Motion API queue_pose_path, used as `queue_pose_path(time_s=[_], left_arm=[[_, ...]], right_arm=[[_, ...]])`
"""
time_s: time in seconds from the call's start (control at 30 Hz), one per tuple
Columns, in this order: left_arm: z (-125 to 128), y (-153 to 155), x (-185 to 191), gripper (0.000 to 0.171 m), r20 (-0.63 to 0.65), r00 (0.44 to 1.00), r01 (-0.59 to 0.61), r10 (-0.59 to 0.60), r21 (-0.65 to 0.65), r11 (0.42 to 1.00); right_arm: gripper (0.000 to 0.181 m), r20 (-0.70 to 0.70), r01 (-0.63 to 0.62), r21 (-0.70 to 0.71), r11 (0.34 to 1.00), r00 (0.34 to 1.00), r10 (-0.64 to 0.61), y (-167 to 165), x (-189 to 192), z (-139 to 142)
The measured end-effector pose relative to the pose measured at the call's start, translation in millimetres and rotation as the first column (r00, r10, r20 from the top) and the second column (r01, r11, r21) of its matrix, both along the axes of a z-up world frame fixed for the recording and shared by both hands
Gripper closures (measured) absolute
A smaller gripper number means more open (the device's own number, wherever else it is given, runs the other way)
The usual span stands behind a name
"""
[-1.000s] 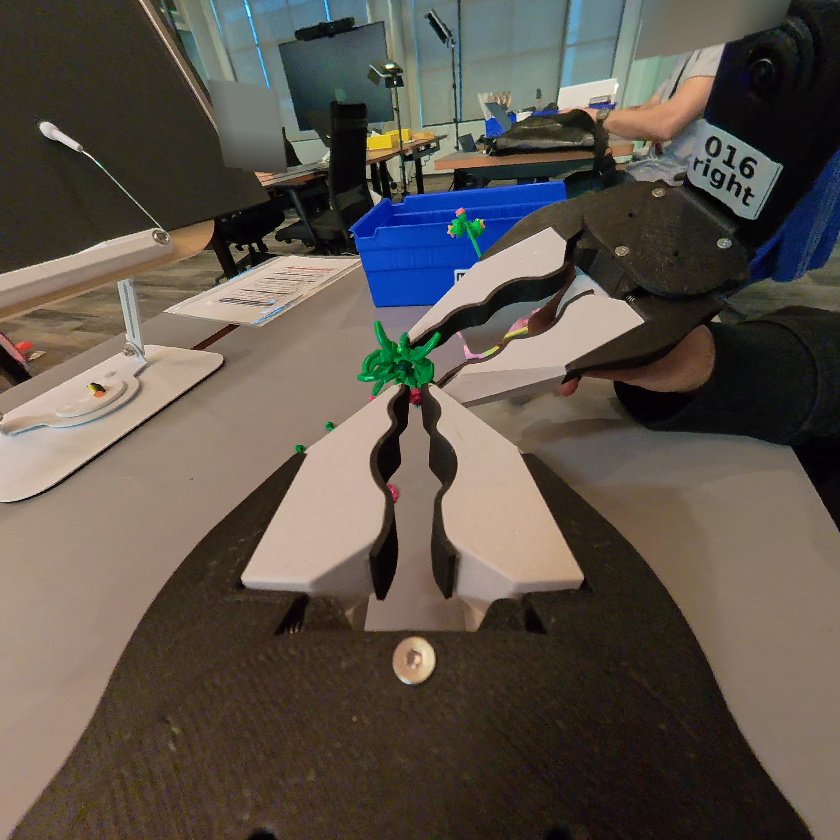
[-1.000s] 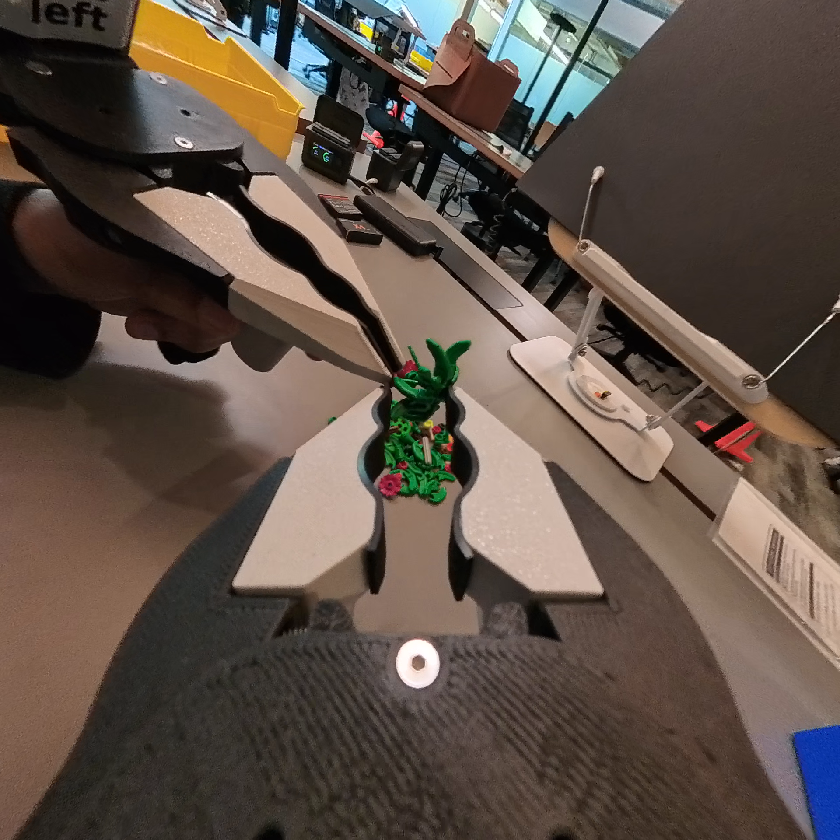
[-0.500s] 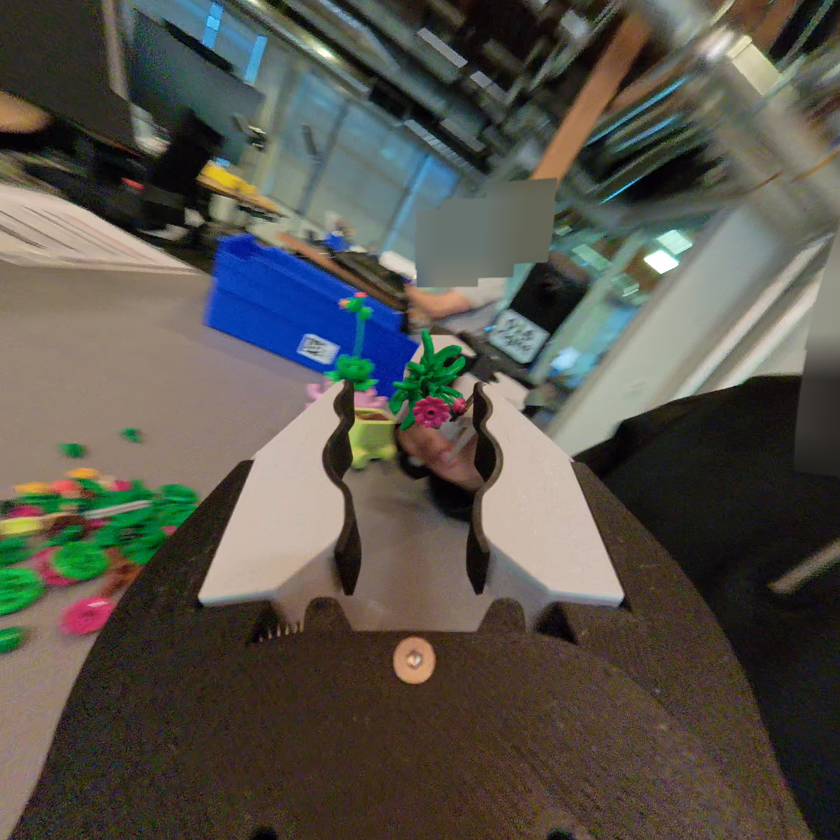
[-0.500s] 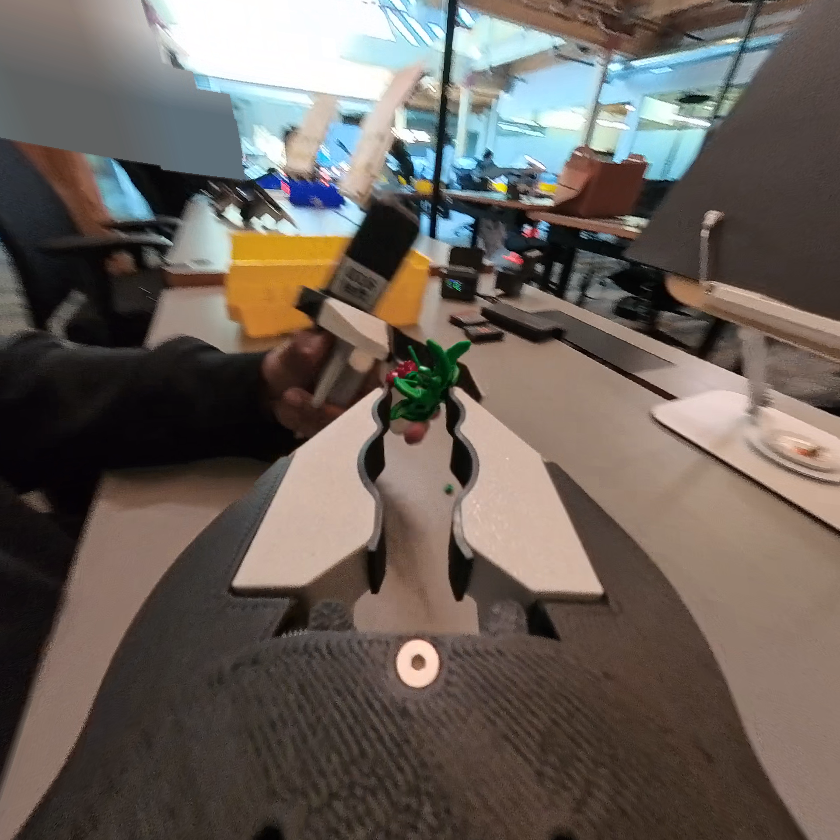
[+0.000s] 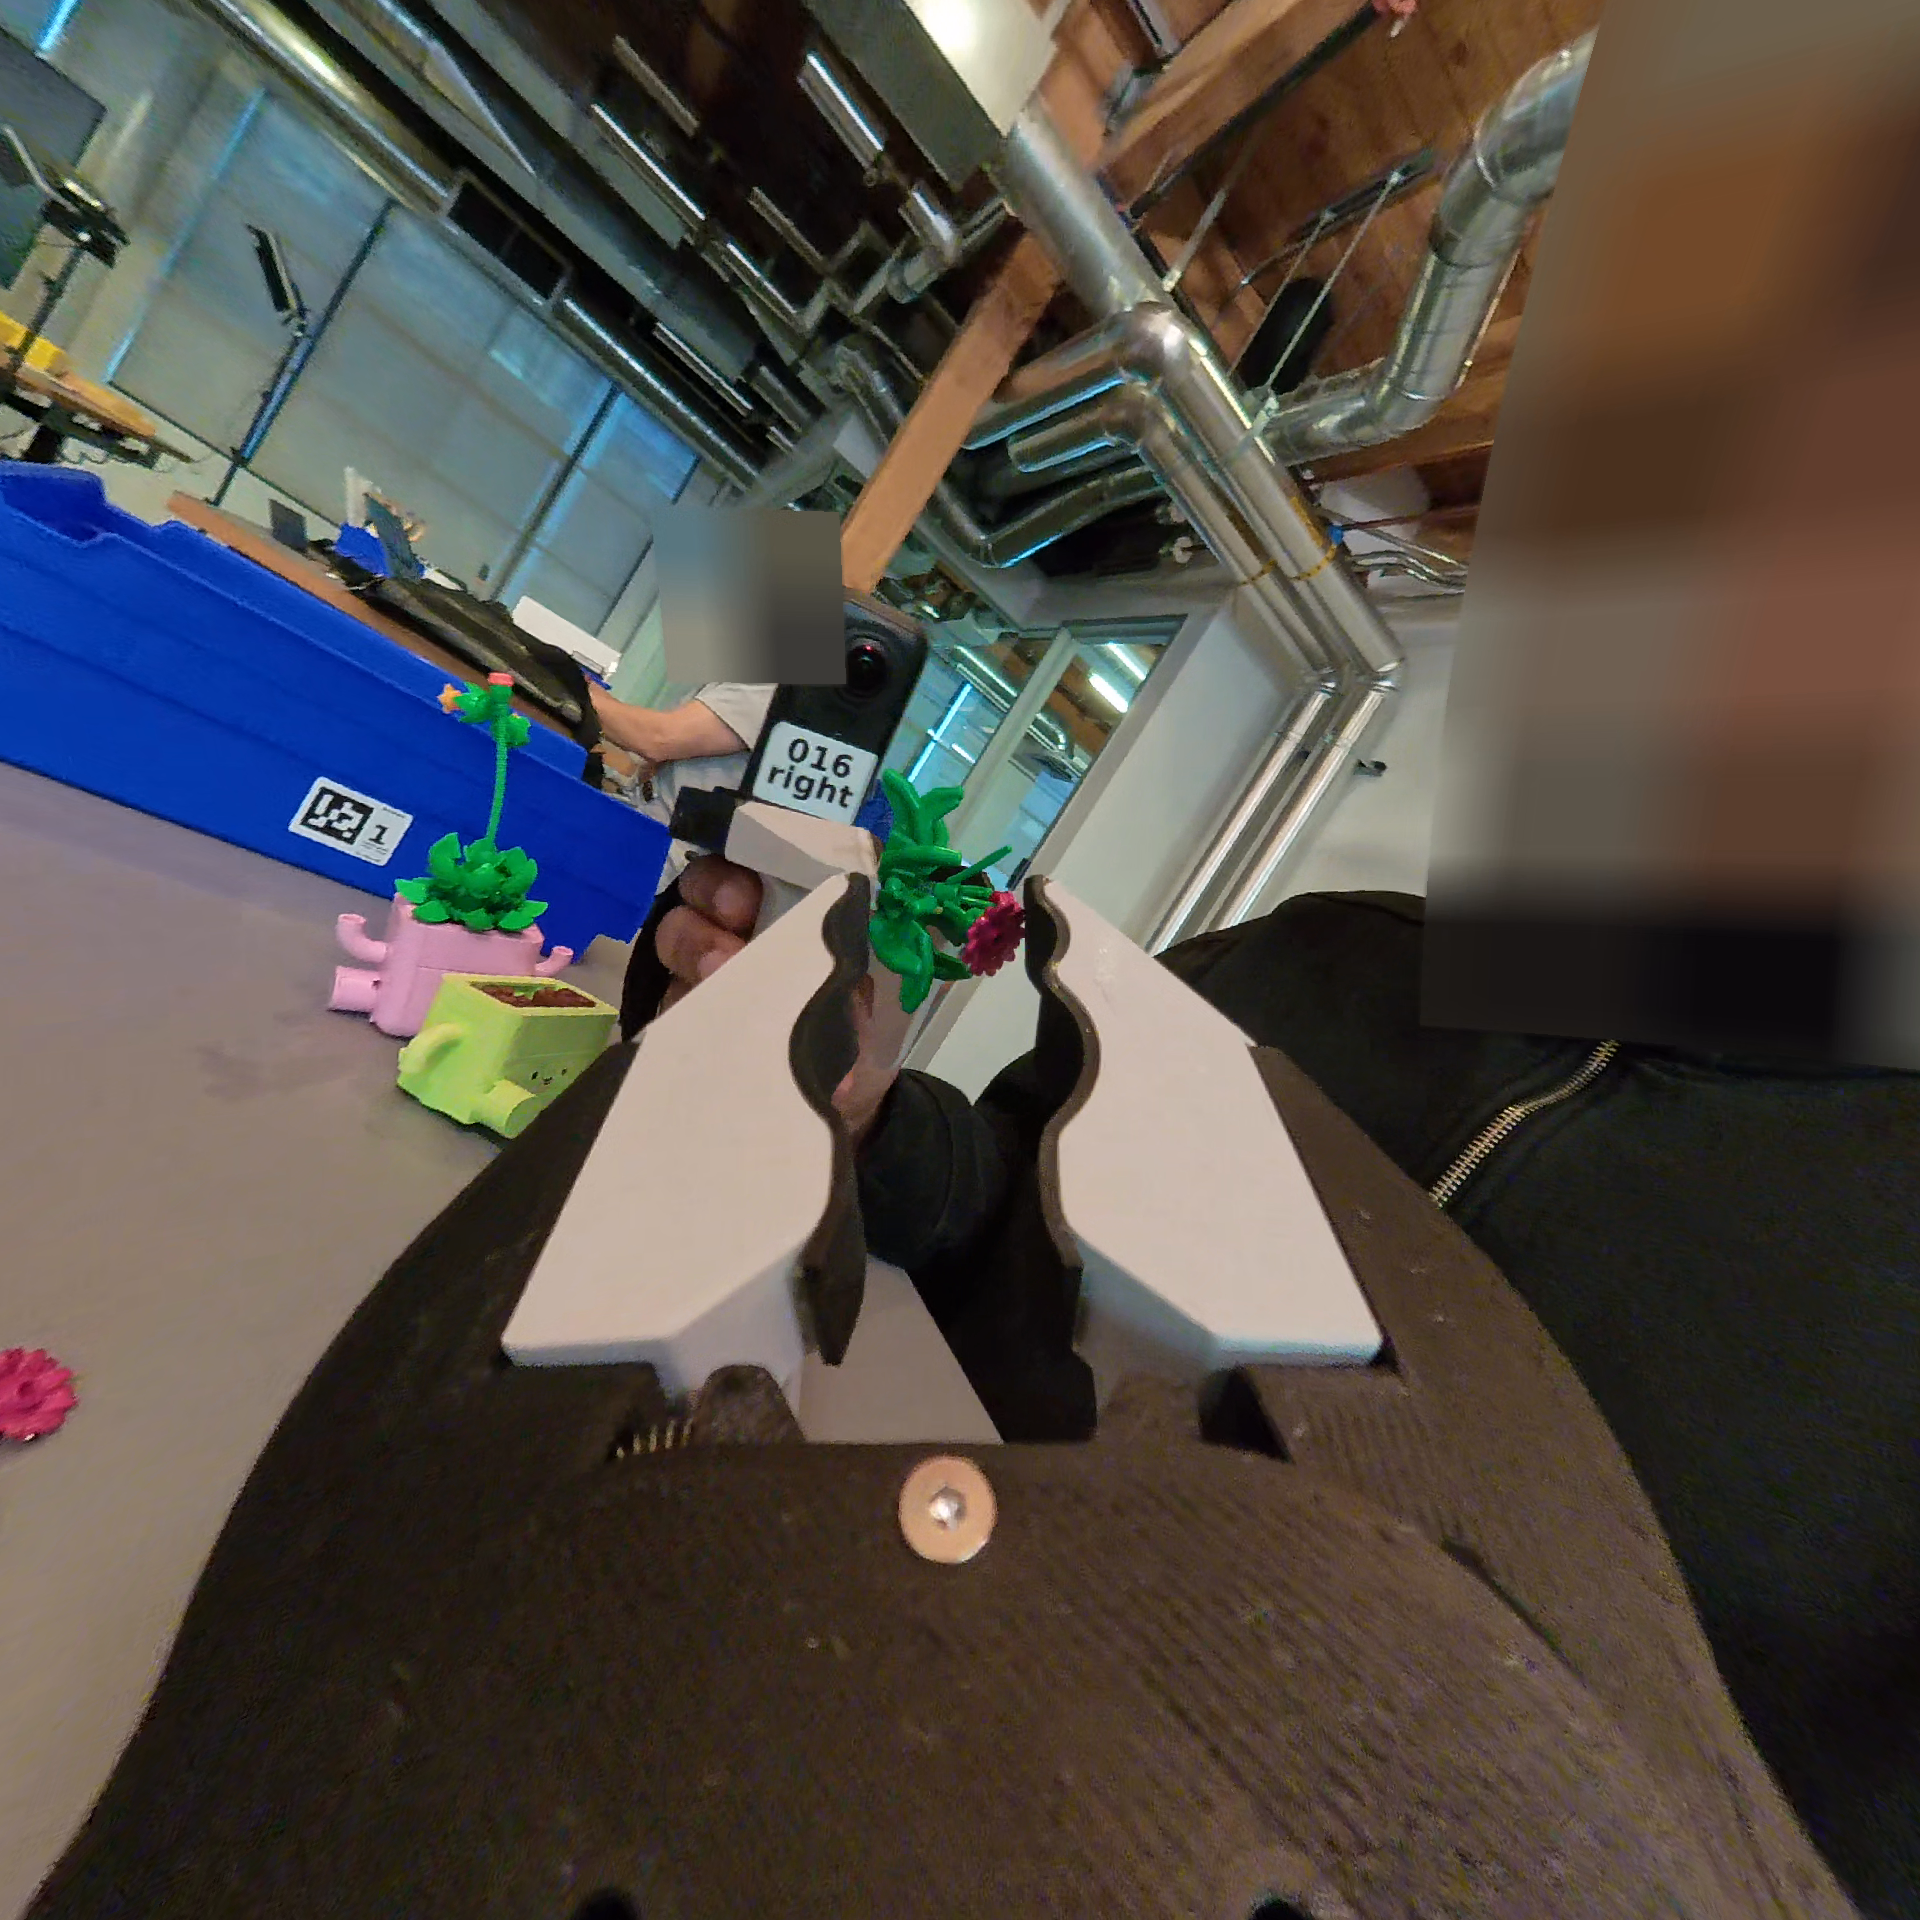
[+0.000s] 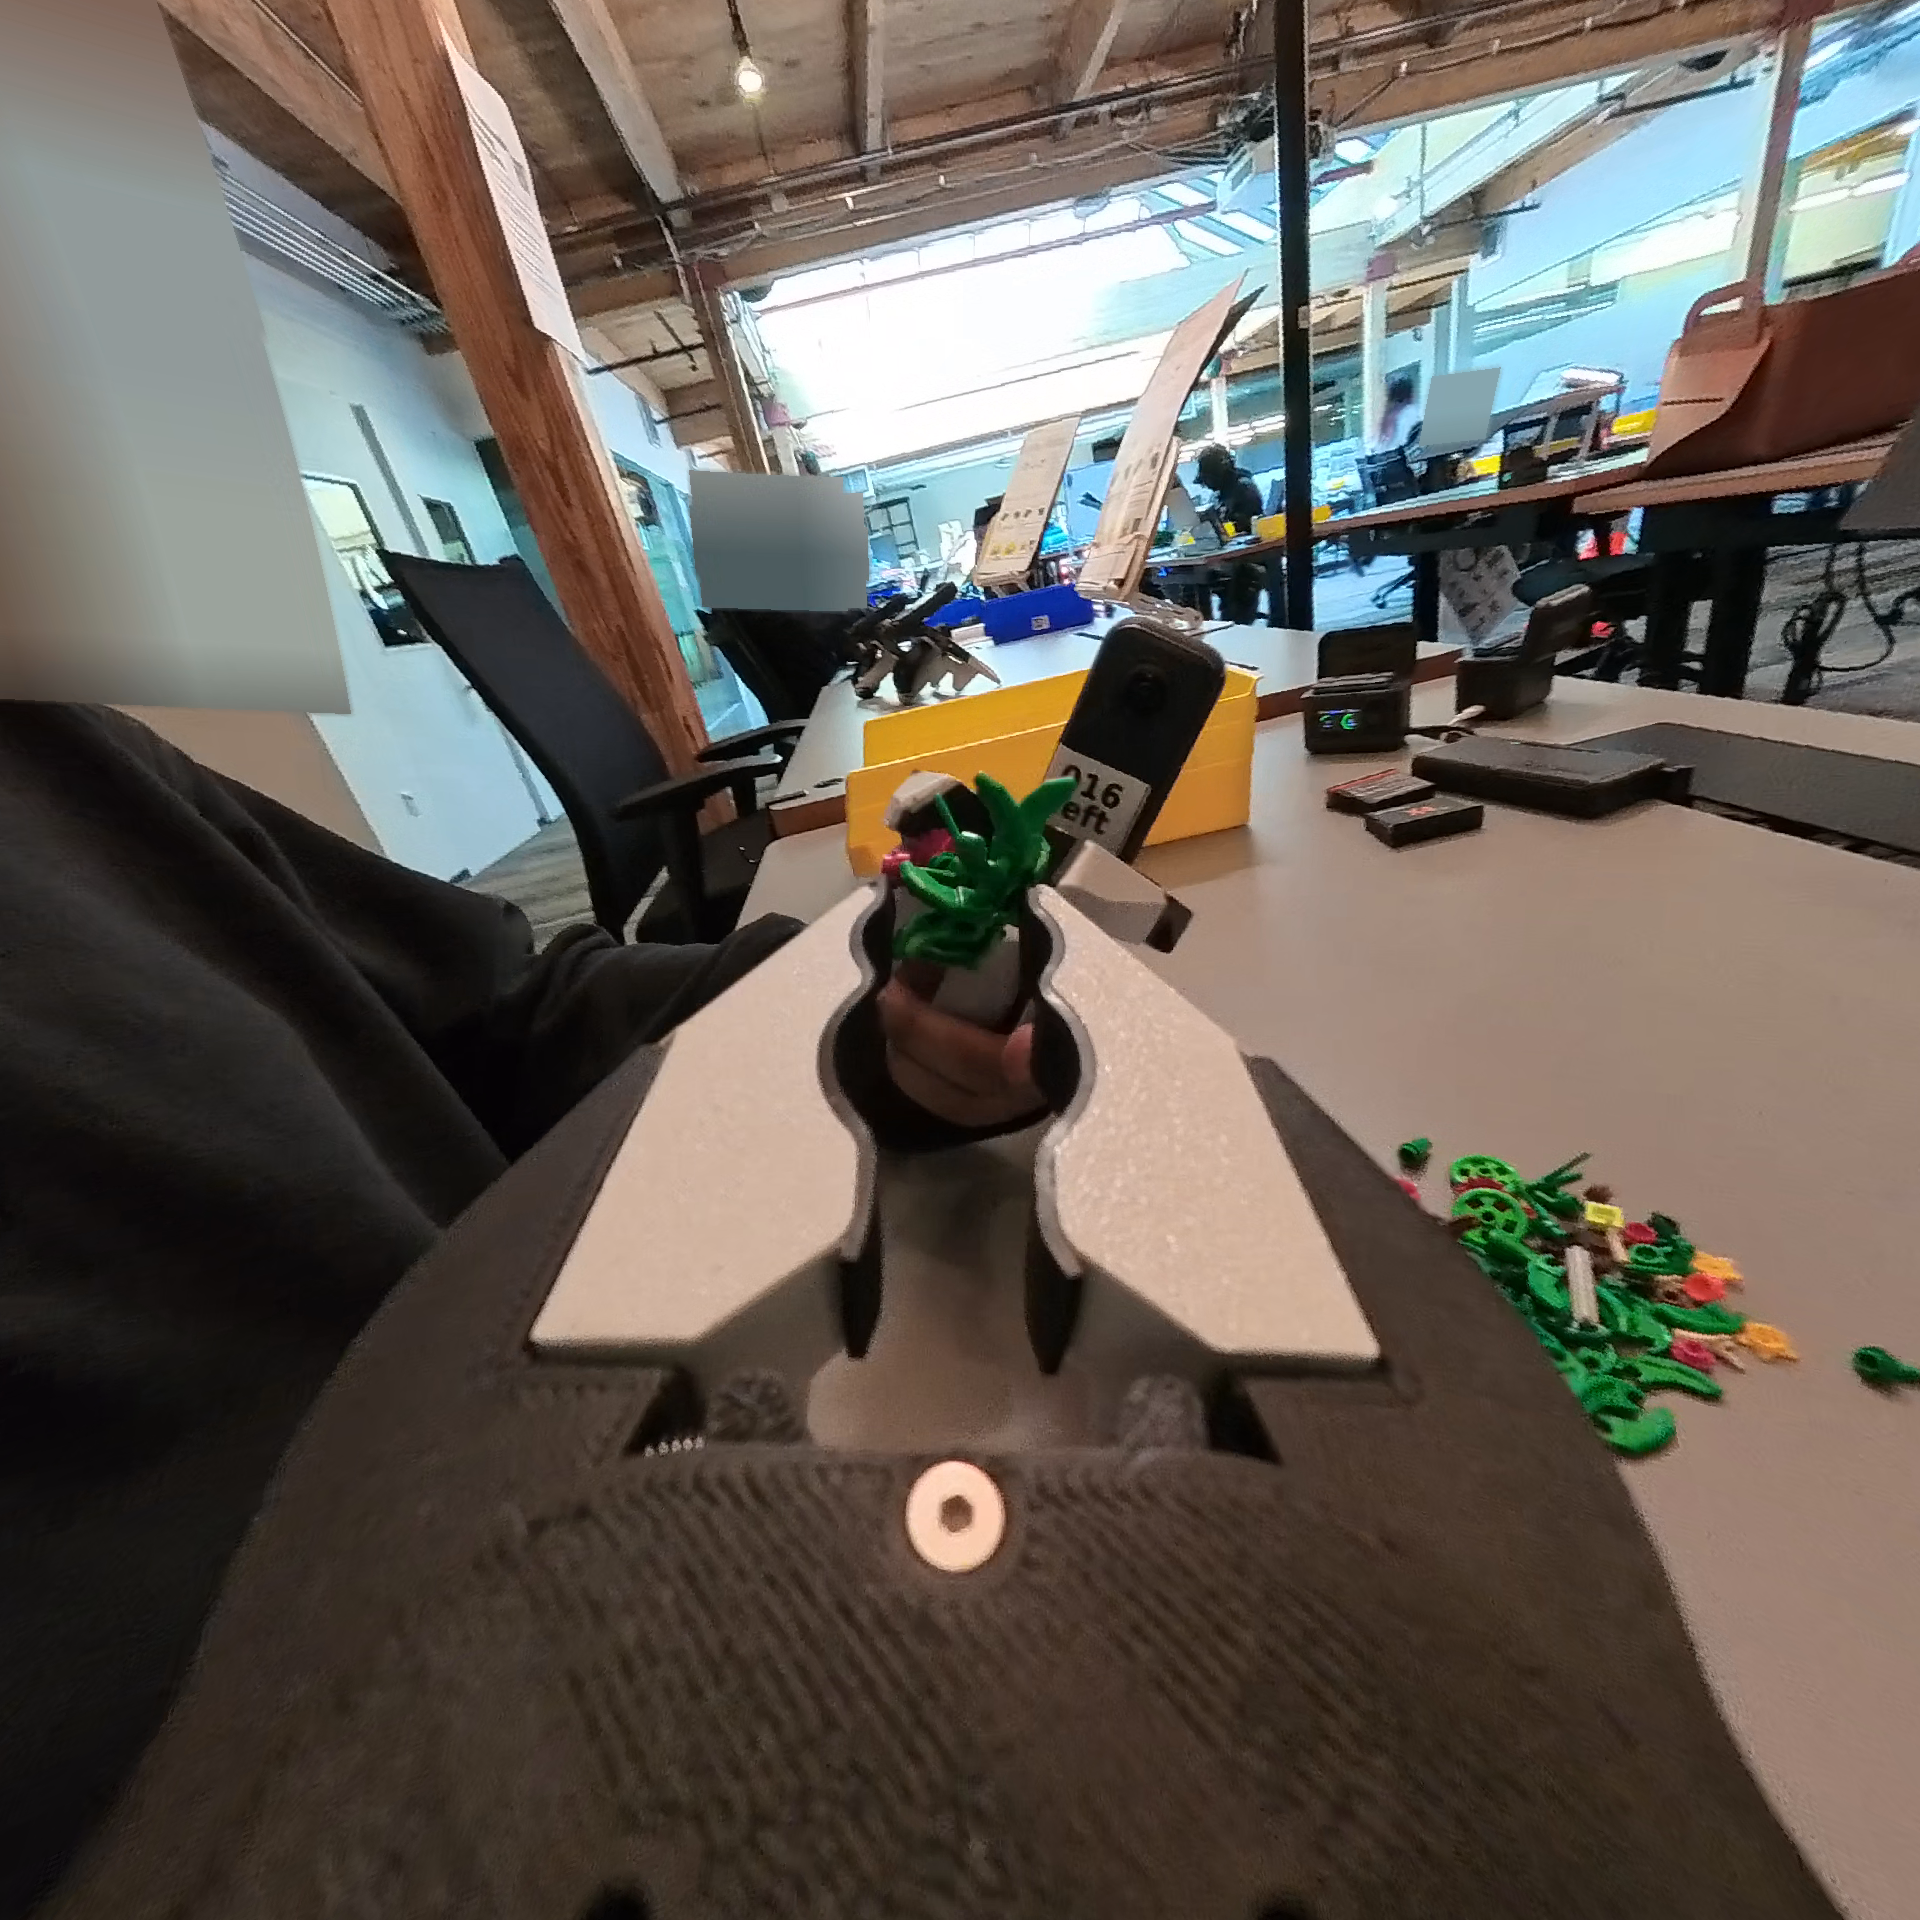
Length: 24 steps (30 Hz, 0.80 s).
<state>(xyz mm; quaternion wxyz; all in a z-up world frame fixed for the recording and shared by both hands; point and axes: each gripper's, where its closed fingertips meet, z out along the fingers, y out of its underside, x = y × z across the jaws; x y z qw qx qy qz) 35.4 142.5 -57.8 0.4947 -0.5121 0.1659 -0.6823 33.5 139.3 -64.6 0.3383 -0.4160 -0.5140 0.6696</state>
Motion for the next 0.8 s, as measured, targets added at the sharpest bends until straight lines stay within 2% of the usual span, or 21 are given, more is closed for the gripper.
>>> queue_pose_path(time_s=[0.2,0.53,0.8], left_arm=[[2,-2,-1,0.15,0.015,1.0,0.01,-0.01,0.009,1.0],[1,4,-6,0.15,0.019,0.999,-0.026,0.027,-0.007,1.0],[-5,5,-4,0.162,-0.098,0.992,-0.079,0.082,0.031,0.996]], right_arm=[[0.16,-0.005,-0.048,-0.048,0.998,0.999,0.048,-2,2,2],[0.162,0.033,-0.061,-0.009,0.998,0.998,0.061,-8,-1,-6],[0.161,0.05,-0.032,0.008,0.999,0.998,0.032,-4,-3,-8]])
